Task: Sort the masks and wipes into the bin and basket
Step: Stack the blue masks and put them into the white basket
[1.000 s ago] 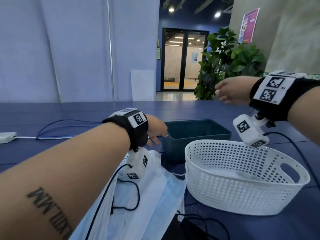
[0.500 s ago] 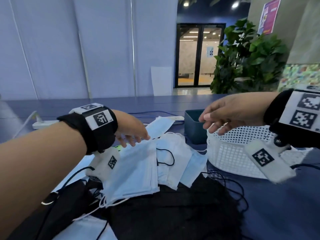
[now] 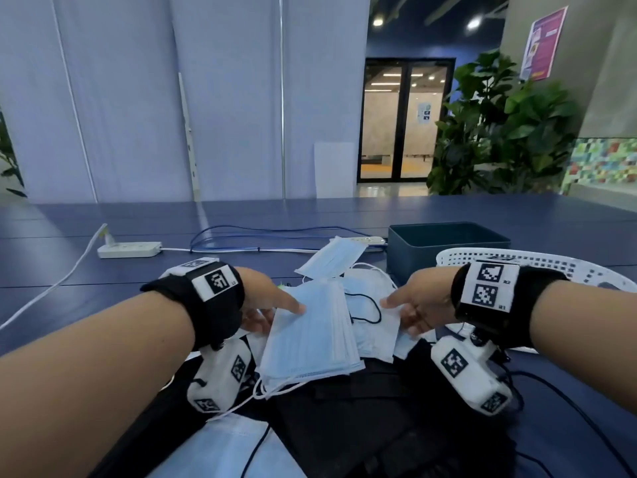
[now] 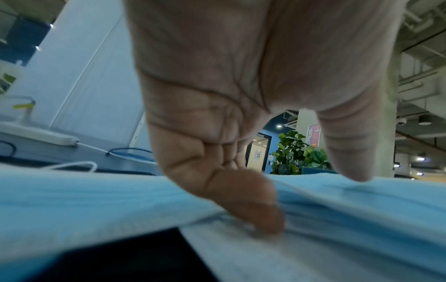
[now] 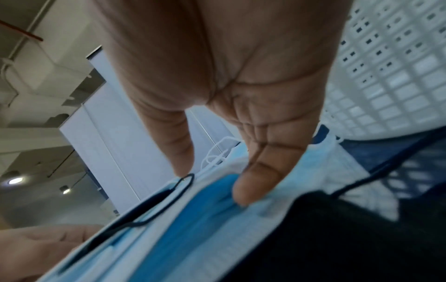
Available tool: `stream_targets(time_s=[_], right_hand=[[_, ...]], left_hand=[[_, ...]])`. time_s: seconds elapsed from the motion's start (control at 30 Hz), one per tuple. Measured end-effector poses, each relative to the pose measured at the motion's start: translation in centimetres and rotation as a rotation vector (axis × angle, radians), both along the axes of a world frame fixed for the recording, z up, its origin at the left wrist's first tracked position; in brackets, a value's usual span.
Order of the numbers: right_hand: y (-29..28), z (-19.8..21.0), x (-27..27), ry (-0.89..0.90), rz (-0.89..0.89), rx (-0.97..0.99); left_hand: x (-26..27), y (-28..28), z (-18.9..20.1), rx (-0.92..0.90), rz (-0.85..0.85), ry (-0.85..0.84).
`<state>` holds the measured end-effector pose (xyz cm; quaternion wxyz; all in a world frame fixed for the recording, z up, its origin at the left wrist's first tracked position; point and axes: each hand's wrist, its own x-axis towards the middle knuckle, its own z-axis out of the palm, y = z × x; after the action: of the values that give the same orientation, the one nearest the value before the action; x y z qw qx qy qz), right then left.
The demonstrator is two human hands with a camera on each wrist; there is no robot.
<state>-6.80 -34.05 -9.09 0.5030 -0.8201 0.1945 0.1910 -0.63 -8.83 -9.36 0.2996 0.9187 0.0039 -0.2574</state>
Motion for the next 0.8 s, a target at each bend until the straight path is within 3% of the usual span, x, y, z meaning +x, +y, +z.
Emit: stream_targets(time_s=[0.2, 0.3, 0.4, 0.5, 0.67, 0.8], right_hand=[[0.2, 0.1, 0.9, -0.136, -0.093, -0.002], [-0.3, 0.6, 0.5, -0.19, -0.094, 0.023], [-1.1, 1.9, -0.5, -0.284, -0.11, 0.09], [-1.7, 3.9, -2.0, -0.503, -0.12, 0.028], [-1.4, 7.3, -3.6, -0.894, -0.272, 0.146], [0.1, 8.6, -3.8, -1.021, -0.284, 0.515]], left_hand=[[-0.8, -0.5, 0.7, -0.015, -0.14, -0.022], [-1.7, 0.5, 2.2, -0.143, -0.148, -0.112], [-2.3, 2.5, 4.0, -0.366, -0.101, -0.261], [-3.2, 4.1, 5.2, -0.643, 0.025, -0.363], [-3.7, 4.5, 5.3, -1.126, 0.146, -0.328], [-4.1, 3.9, 4.1, -1.404, 0.275, -0.173]])
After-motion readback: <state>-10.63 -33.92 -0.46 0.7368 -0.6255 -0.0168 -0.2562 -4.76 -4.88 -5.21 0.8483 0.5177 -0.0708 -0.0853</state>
